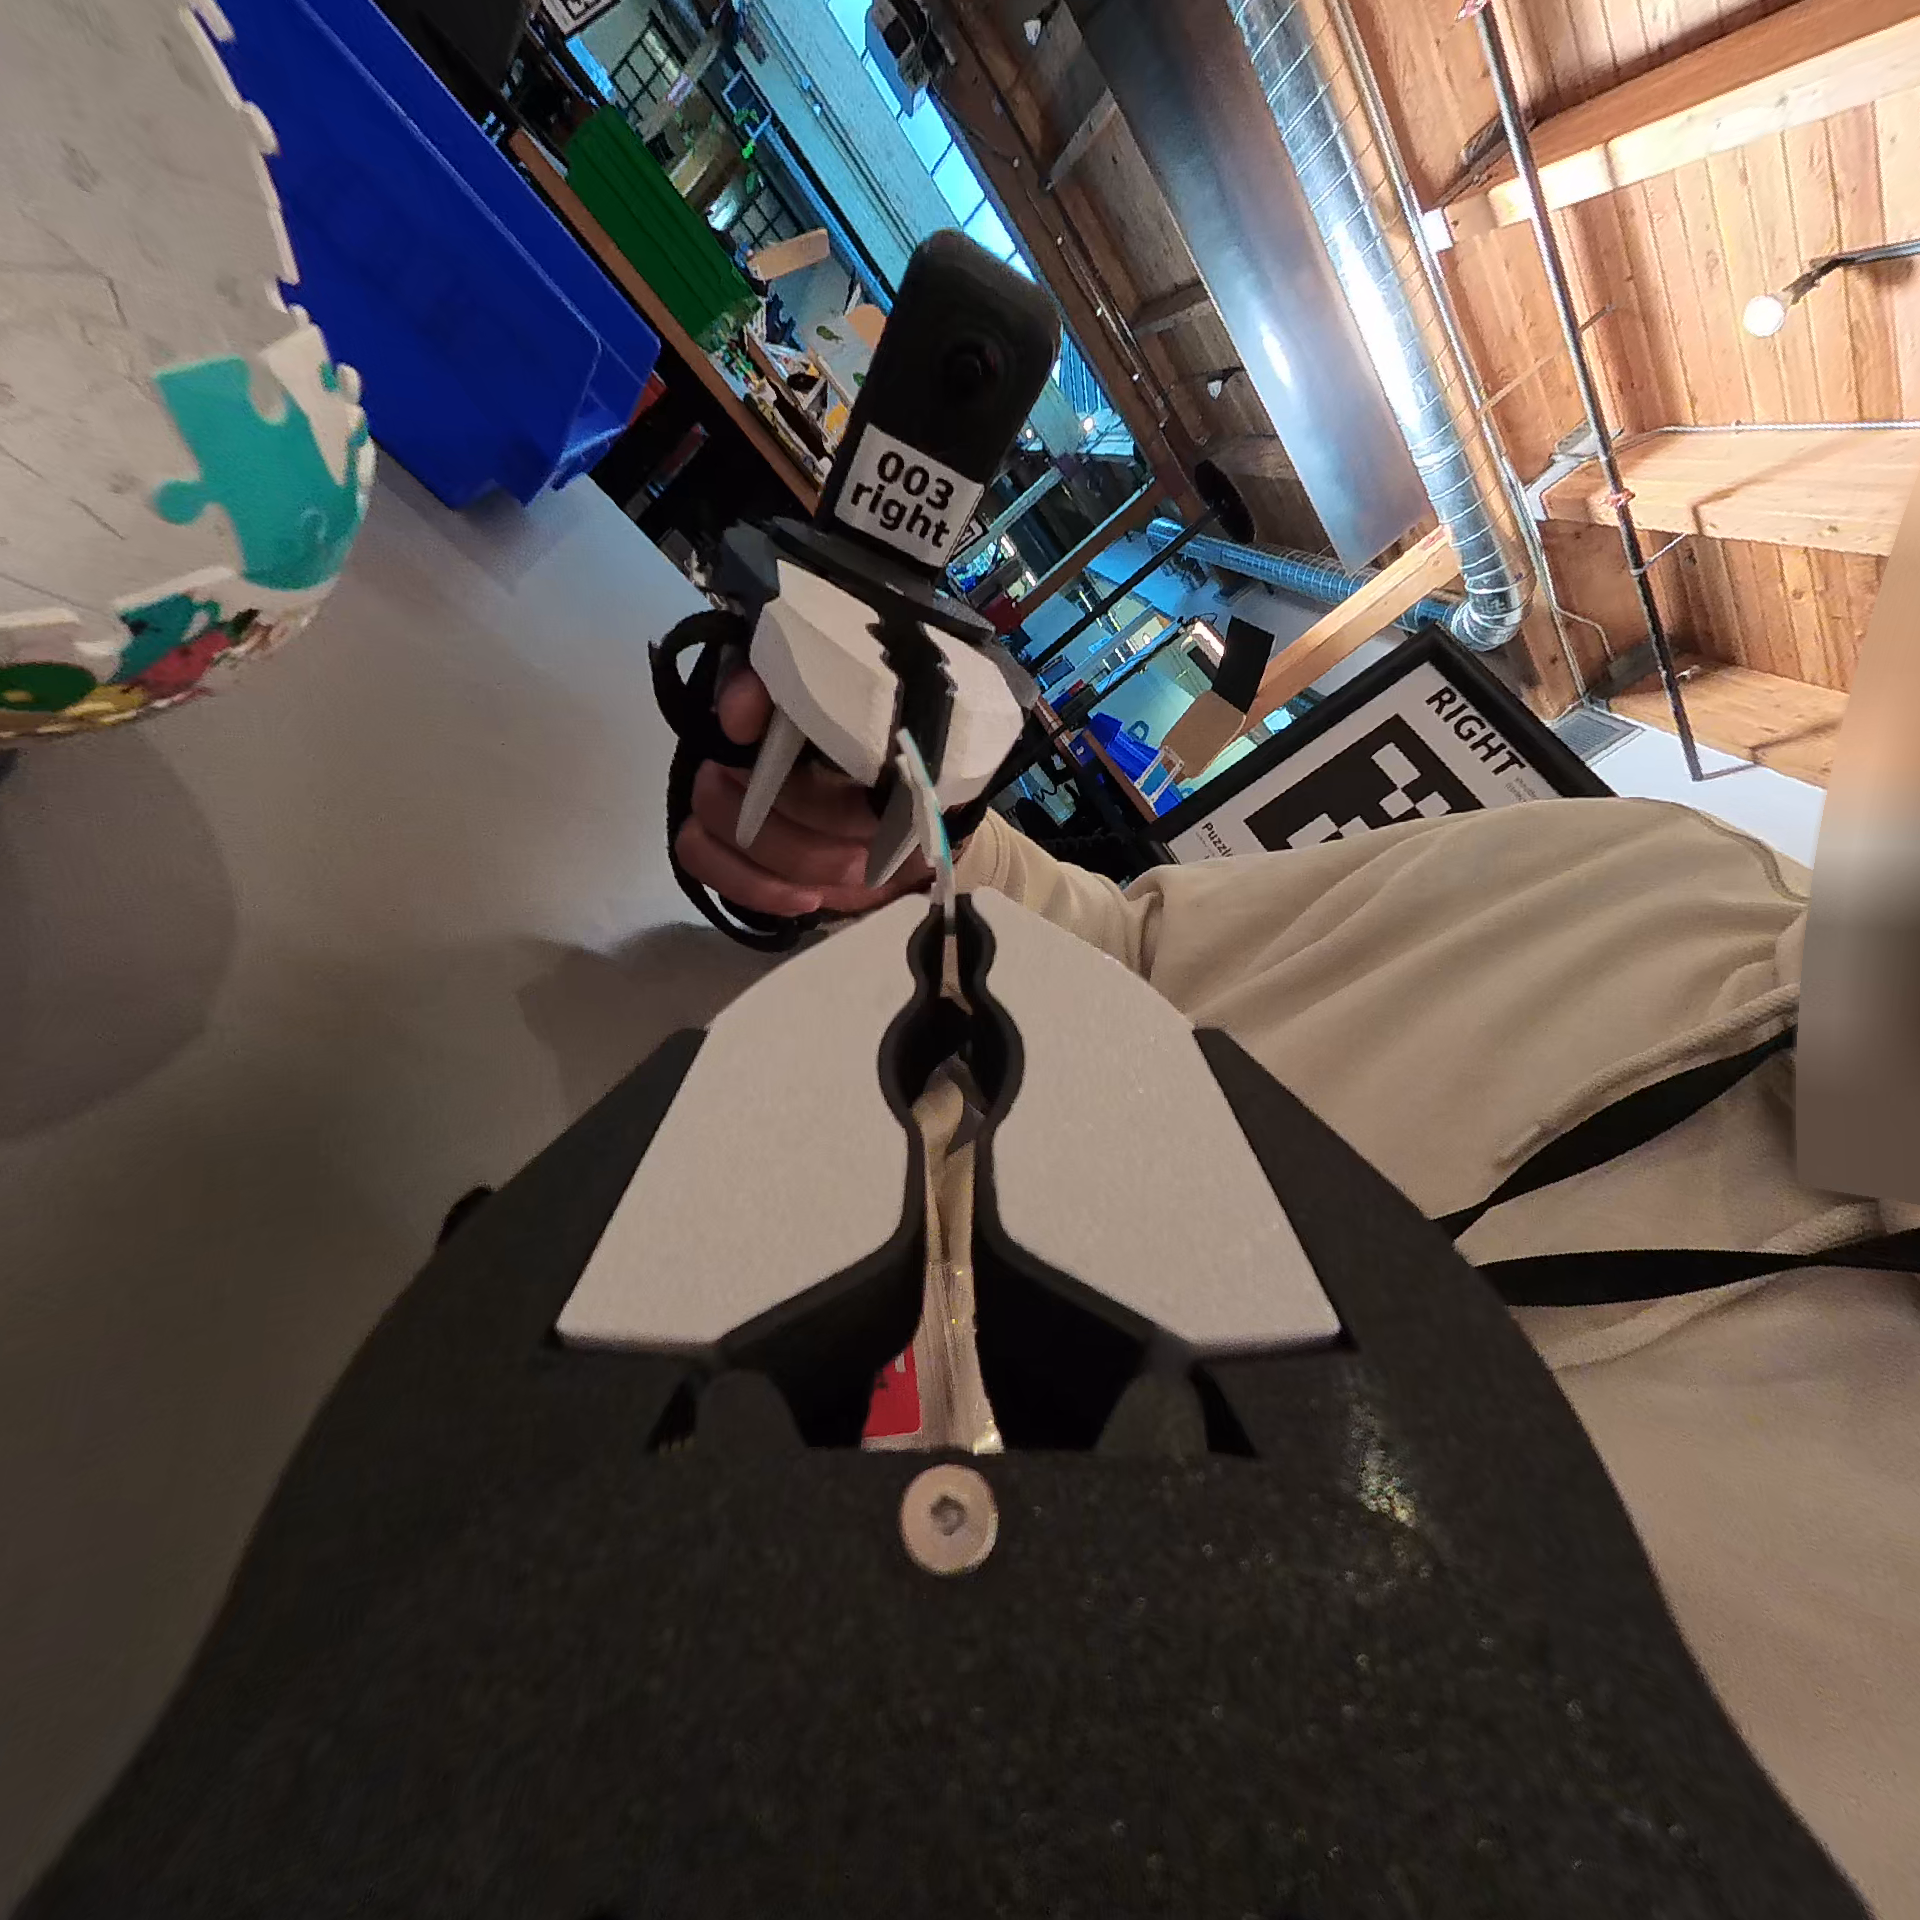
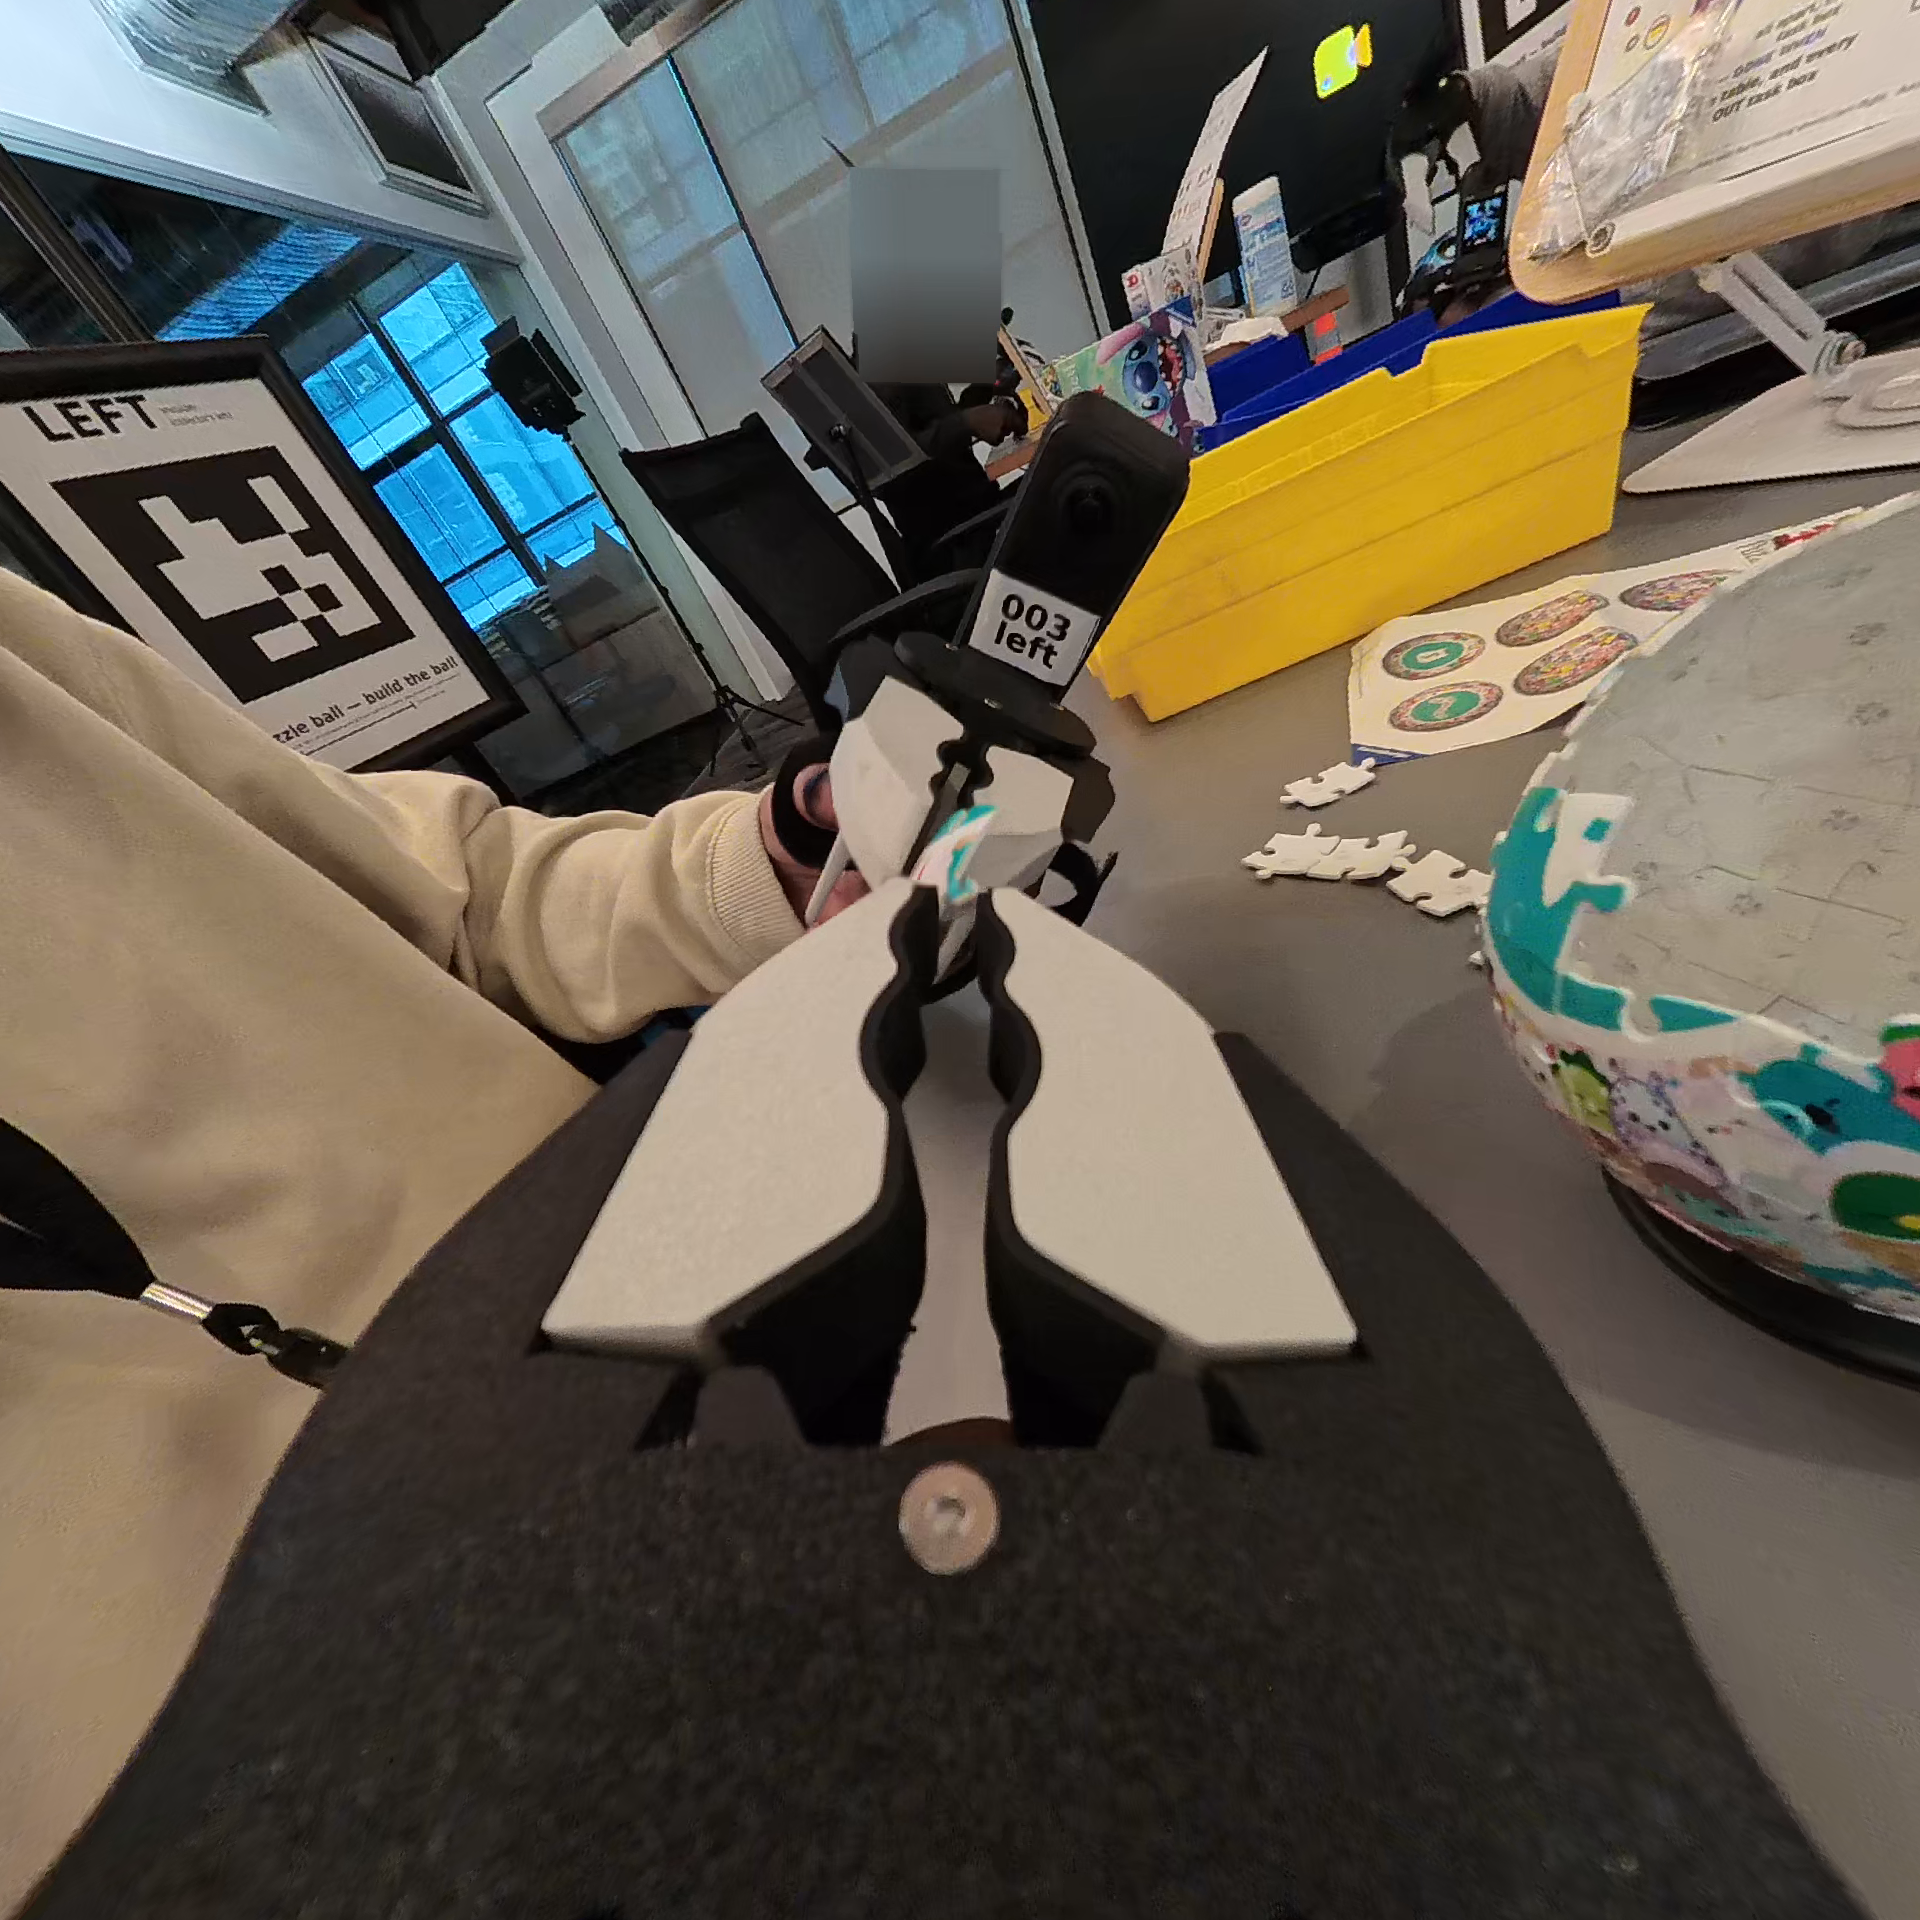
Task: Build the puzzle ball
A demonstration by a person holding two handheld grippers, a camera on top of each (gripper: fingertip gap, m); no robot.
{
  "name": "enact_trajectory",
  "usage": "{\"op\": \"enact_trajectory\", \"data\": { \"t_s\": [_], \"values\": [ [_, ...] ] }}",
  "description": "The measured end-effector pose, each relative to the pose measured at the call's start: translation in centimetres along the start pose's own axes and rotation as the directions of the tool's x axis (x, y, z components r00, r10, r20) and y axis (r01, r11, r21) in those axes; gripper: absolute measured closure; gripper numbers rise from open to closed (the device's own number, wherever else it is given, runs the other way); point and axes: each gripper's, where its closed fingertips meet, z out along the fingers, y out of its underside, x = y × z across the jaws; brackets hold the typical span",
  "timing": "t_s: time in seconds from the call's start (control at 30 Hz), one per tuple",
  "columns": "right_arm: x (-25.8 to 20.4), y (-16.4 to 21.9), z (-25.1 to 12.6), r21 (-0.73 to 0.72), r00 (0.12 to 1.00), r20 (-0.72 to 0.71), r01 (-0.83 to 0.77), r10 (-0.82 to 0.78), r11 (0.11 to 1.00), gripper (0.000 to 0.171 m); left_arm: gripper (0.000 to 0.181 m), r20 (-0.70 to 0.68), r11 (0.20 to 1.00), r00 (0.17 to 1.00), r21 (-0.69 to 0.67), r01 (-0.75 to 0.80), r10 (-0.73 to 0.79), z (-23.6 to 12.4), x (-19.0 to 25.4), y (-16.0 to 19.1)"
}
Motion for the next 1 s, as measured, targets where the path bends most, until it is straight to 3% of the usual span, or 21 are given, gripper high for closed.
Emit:
{"op": "enact_trajectory", "data": {
  "t_s": [1.0],
  "values": [
    [-0.6, 1.9, 0.7, -0.107, 0.999, 0.038, -0.016, 0.020, 0.994, 0.169, 0.180, 0.014, 0.997, 1.000, 0.079, 0.003, -0.004, -1.2, 0.0, -1.3]
  ]
}}
